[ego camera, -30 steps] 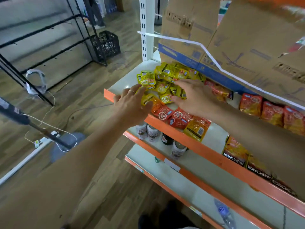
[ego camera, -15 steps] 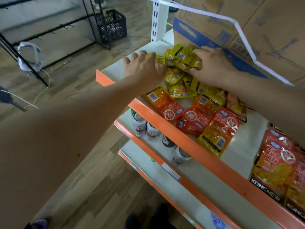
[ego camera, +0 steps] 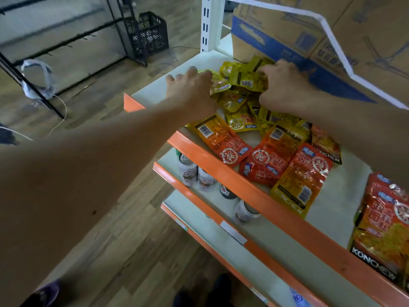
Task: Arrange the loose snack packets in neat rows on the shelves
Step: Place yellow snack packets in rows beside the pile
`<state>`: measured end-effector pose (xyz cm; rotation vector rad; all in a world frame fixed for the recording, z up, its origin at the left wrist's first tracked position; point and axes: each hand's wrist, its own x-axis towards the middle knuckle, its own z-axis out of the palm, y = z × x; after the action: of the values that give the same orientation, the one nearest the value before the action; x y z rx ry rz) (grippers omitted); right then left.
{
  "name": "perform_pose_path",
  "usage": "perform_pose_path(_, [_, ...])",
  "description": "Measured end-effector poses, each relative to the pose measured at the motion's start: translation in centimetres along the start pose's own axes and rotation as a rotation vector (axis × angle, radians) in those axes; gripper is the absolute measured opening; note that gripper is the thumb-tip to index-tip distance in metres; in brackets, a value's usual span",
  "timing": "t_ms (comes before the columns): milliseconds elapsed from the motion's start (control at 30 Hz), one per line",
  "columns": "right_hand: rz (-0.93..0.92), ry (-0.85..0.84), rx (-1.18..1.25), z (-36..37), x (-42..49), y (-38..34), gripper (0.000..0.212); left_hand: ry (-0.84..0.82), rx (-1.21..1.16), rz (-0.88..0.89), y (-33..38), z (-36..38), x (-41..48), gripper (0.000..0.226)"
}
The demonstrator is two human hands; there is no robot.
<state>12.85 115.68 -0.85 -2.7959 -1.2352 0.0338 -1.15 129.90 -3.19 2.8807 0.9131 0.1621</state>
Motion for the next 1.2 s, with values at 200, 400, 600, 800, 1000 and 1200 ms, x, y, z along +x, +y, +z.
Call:
perform_pose_path(200, [-0.044, 0.068, -0.134, 1.3, -0.9, 0.6, 0.051, 0.088, 0.111, 0.103, 0.9, 1.2, -1.1, 0.037])
perform_pose_path(400, [-0.088, 0.156, -0.058, 1.5, -1.6, 1.9, 0.038, 0.108, 0.123, 0.150, 1.8, 1.2, -0.5, 0.058])
perform_pose_path(600, [-0.158, 0.316, 0.167, 0.9, -2.7, 2.8, 0.034, 0.082, 0.159, 0.269, 2.2, 1.5, -0.4, 0.042])
perform_pose_path(800, [-0.074, 0.343, 0.543, -0.3, -5.0, 2.9, 0.017, 0.180, -0.079, 0.306, 0.8, 0.6, -1.1, 0.028])
perform_pose_path(1000, [0.112, 0.244, 1.225, -0.6, -7.3, 2.8, 0.010, 0.198, -0.195, 0.244, 0.9, 0.9, -2.3, 0.023])
perform_pose_path(1200, [0.190, 0.209, 1.521, -1.3, -8.8, 2.3, 0.008, 0.297, -0.647, 0.007, 1.6, 0.6, -3.3, 0.013])
